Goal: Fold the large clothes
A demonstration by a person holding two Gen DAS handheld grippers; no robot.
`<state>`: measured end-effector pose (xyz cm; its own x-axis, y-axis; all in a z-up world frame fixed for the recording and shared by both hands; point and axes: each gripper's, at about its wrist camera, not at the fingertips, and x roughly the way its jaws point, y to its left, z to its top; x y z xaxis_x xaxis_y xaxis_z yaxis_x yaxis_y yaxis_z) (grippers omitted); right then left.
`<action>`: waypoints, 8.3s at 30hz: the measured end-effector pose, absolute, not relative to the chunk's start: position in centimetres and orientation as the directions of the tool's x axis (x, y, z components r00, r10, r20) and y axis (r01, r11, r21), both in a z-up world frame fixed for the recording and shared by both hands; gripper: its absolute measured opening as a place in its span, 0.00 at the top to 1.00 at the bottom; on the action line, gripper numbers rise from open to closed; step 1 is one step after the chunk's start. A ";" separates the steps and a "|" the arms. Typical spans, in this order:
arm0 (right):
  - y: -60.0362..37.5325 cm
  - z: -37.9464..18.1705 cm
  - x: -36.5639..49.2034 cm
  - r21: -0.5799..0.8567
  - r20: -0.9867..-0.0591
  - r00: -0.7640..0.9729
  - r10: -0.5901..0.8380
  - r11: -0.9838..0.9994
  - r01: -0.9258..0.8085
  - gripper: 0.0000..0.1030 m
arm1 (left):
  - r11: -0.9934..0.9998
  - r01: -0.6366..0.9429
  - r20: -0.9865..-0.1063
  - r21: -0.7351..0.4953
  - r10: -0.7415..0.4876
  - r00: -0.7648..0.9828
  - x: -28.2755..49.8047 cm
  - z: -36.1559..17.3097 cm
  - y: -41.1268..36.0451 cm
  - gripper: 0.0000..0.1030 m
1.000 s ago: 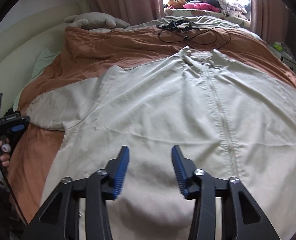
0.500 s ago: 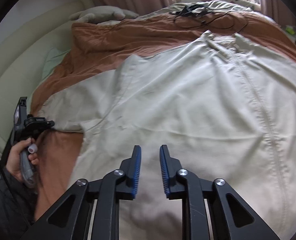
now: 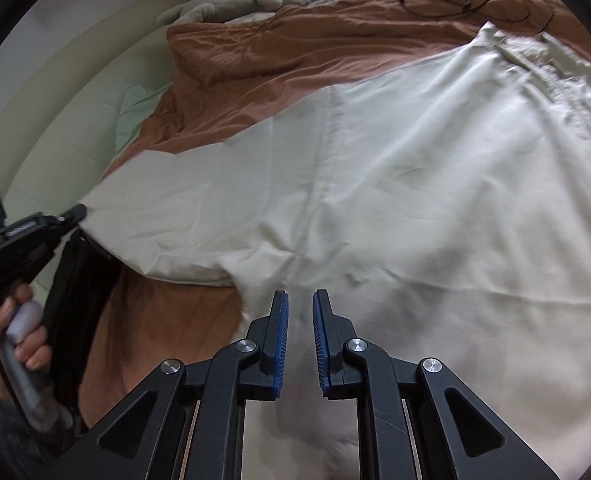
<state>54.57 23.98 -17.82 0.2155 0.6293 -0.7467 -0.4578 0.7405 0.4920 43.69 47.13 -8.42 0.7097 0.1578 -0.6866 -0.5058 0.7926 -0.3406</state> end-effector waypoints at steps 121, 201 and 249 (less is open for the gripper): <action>-2.8 -6.1 58.7 0.384 -0.759 0.480 0.440 0.898 -0.215 0.77 | 0.891 -0.302 -0.803 -0.340 -0.108 0.586 42.0 -12.9 31.0 0.29; -42.1 -10.9 57.1 0.441 -0.740 0.625 0.247 0.880 0.175 0.38 | 0.984 -0.112 -0.804 -0.137 -0.044 0.593 50.5 -6.3 7.8 0.19; -55.2 -16.0 69.2 0.474 -0.696 0.708 0.121 0.818 0.326 0.97 | 0.995 -0.045 -0.865 -0.085 -0.051 0.498 60.8 -16.4 -0.5 0.19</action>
